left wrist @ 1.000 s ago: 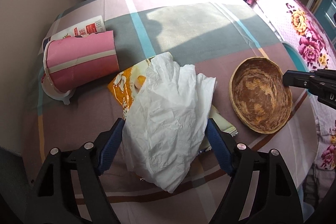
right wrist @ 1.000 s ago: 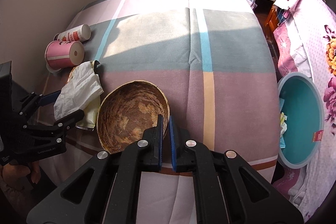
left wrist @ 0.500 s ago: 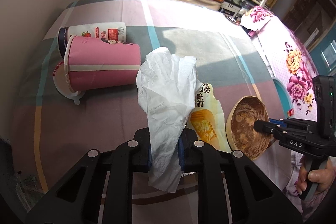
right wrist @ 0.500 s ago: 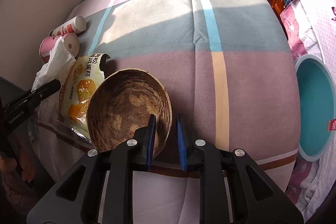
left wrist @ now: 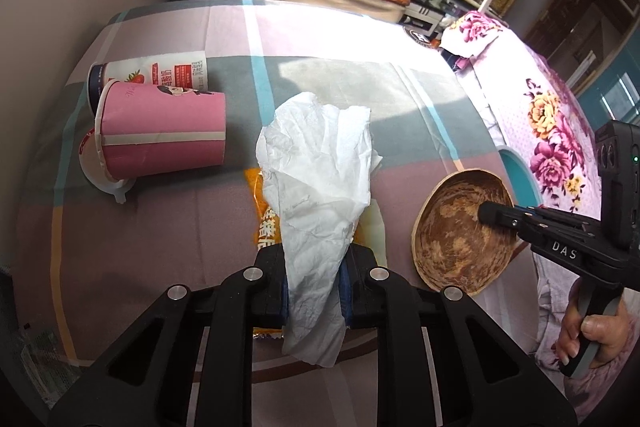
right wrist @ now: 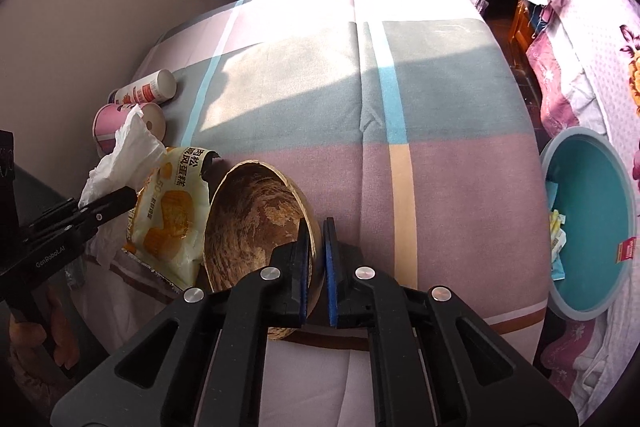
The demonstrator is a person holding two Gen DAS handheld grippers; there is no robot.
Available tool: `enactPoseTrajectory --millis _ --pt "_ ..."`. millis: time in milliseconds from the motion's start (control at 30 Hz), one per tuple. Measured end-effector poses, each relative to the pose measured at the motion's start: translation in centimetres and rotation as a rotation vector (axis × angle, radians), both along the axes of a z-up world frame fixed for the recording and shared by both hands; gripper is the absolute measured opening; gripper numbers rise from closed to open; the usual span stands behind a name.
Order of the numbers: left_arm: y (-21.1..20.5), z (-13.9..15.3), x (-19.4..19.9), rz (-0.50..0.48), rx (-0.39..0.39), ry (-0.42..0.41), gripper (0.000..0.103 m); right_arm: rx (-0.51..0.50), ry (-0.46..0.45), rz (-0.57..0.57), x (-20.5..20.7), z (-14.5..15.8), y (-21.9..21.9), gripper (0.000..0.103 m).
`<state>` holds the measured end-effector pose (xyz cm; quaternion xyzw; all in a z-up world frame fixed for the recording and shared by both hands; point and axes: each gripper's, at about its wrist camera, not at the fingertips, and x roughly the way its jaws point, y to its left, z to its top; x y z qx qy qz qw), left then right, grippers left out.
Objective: Collect trash
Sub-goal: 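Lift the tissue with the left tool while the right tool lifts the bowl, then open the left tool over the bin while the right tool holds the bowl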
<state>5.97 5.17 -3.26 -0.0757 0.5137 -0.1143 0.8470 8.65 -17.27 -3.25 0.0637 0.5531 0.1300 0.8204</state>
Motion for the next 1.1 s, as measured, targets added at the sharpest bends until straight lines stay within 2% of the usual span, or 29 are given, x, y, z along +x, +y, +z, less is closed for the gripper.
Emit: enactPoseTrajectory --millis 333,567,833,1100 --pt "-7.4 0.6 1.4 -0.13 0.023 -0.012 0.019 -0.011 -0.088 -0.132 -0.3 2.9 -7.1 0.007" --pt "-15.2 0.5 3.1 -0.243 0.035 -0.005 0.019 -0.026 -0.141 -0.262 -1.3 4.4 -14.5 0.007" --pt "-25.5 -0.4 4.0 -0.394 0.046 0.014 0.019 -0.052 -0.158 -0.407 -3.1 4.4 -23.2 0.007" --pt "-33.1 -2.6 4.0 -0.495 0.075 0.051 0.019 -0.066 -0.146 -0.484 -4.2 3.0 -28.4 0.007"
